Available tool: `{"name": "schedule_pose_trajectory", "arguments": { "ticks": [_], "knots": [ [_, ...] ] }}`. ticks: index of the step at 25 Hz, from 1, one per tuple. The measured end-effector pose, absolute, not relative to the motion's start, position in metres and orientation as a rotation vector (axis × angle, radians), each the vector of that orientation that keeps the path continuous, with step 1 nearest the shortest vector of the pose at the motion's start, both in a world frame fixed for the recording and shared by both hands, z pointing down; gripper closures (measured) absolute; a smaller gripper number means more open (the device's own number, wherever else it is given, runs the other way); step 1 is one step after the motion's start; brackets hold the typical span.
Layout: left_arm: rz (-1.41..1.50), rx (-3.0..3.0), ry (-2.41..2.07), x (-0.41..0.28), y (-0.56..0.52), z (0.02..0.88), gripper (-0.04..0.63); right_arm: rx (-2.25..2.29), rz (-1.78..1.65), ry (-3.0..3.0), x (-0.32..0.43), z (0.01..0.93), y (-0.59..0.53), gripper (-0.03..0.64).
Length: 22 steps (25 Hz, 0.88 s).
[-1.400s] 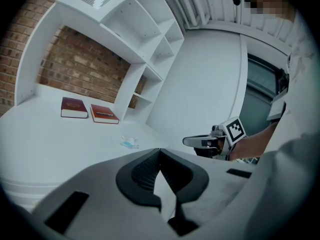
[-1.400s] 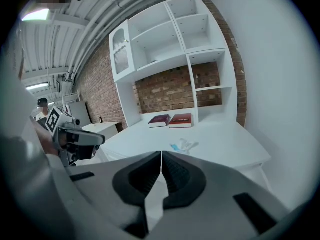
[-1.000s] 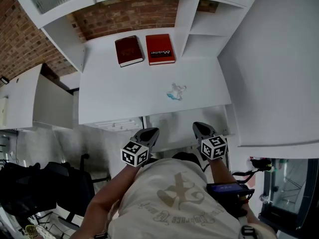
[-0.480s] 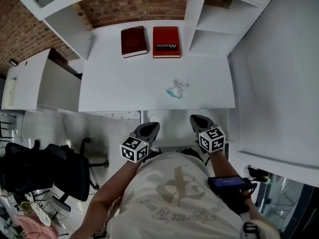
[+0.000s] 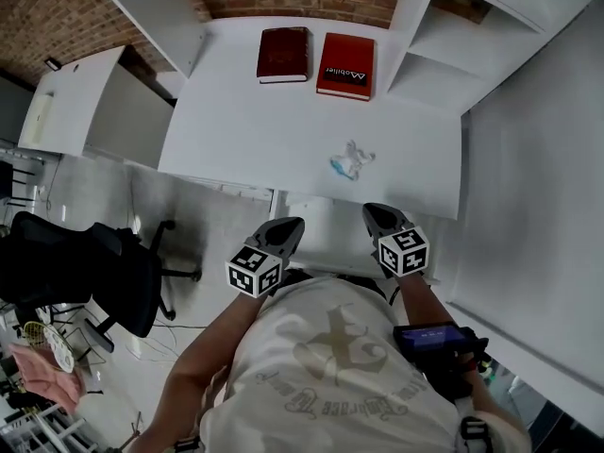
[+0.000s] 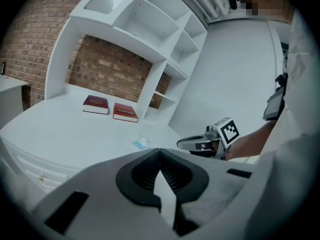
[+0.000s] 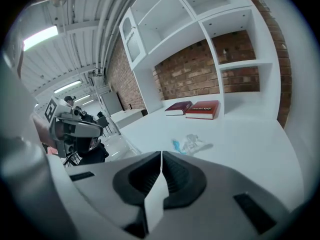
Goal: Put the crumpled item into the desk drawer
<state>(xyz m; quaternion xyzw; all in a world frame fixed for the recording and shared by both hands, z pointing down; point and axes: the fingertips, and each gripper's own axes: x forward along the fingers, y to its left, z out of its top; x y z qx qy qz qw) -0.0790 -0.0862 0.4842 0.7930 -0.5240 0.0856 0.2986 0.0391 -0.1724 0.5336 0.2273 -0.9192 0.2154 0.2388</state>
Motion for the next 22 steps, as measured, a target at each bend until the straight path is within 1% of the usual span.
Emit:
{"name": "schedule_pose_trajectory", "arguments": {
  "ticks": [15, 22],
  "knots": [
    [0.185, 1.935, -1.561, -0.070, -0.054, 0.494, 0.574, 0.409, 0.481, -2.522, 0.017, 0.547, -0.203, 0.592],
    [0.165, 1.888, -1.599, -0.058, -0.046, 0.498, 0.574, 0.389, 0.445, -2.519, 0.014, 0.553, -0.216, 0.592]
  ]
}}
